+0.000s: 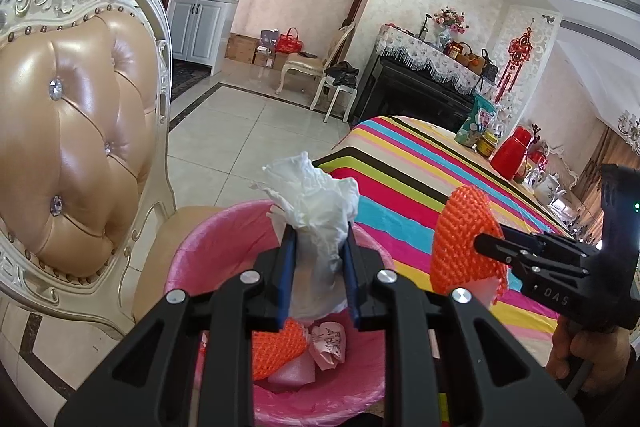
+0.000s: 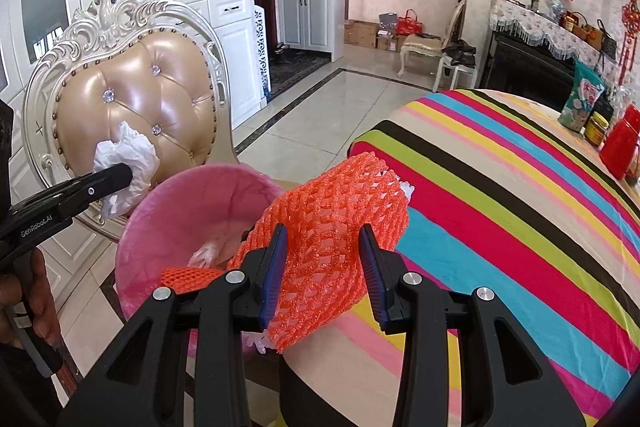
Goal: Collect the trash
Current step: 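Carry the foam net and tissue over the pink wastebasket, then open both tools to drop the foam net and tissue into the wastebasket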
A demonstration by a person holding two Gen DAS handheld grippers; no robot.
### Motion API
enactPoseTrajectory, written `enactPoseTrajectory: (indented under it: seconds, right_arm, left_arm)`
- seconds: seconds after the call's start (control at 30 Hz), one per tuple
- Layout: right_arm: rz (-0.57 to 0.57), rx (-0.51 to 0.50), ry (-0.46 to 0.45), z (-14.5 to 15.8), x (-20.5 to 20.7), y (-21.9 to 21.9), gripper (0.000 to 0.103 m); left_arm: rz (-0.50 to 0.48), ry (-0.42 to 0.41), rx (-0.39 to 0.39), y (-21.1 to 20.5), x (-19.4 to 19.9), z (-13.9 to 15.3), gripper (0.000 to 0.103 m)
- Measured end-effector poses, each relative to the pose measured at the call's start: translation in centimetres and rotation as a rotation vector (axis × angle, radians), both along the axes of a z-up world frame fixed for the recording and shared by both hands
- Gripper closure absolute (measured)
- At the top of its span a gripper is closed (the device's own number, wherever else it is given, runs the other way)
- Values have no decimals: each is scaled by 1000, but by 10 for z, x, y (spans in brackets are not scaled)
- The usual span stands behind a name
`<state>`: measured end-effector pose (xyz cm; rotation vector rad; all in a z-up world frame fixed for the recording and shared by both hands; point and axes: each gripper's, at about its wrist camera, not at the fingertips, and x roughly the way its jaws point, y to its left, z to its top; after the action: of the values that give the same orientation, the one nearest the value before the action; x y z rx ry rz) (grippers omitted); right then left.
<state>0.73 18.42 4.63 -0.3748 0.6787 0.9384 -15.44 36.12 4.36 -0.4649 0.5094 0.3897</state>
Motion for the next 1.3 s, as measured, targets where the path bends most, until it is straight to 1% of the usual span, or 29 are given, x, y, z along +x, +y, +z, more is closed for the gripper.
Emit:
enactPoseTrajectory:
  seconds: [0.6, 0.87, 0.9, 0.93, 1.03, 1.1, 1.13, 1.17, 1.23, 1.3]
  right_arm:
    - [89, -27, 25, -23, -22, 49, 66]
    - [113, -44, 25, -32, -25, 61, 66]
    - [114, -45, 26, -33, -24, 62, 66]
    - [115, -47, 26, -34, -24, 63, 65]
    - [121, -50, 29, -35, -22, 64, 64]
    - [122, -53, 30, -36, -22, 65, 59]
    - [126, -54, 30, -37, -22, 66, 51]
    - [129, -54, 27, -38, -23, 66, 43]
    - [131, -53, 16, -38, -24, 67, 37]
    - [130, -54, 14, -39, -24, 67, 36]
  left_arm:
    - [37, 17, -20, 21, -5, -12, 81]
    - [49, 19, -29, 26, -4, -17, 81]
    - [50, 19, -31, 27, -4, -17, 80]
    - [50, 18, -33, 27, -4, -17, 76]
    - [53, 15, -40, 28, -4, -18, 68]
    - [55, 14, -46, 29, -4, -19, 63]
    - [56, 13, -51, 30, -4, -20, 60]
    - [58, 13, -54, 31, -4, -21, 59]
    - [64, 13, -58, 32, -5, -22, 59]
    - [68, 15, -59, 33, -6, -23, 58]
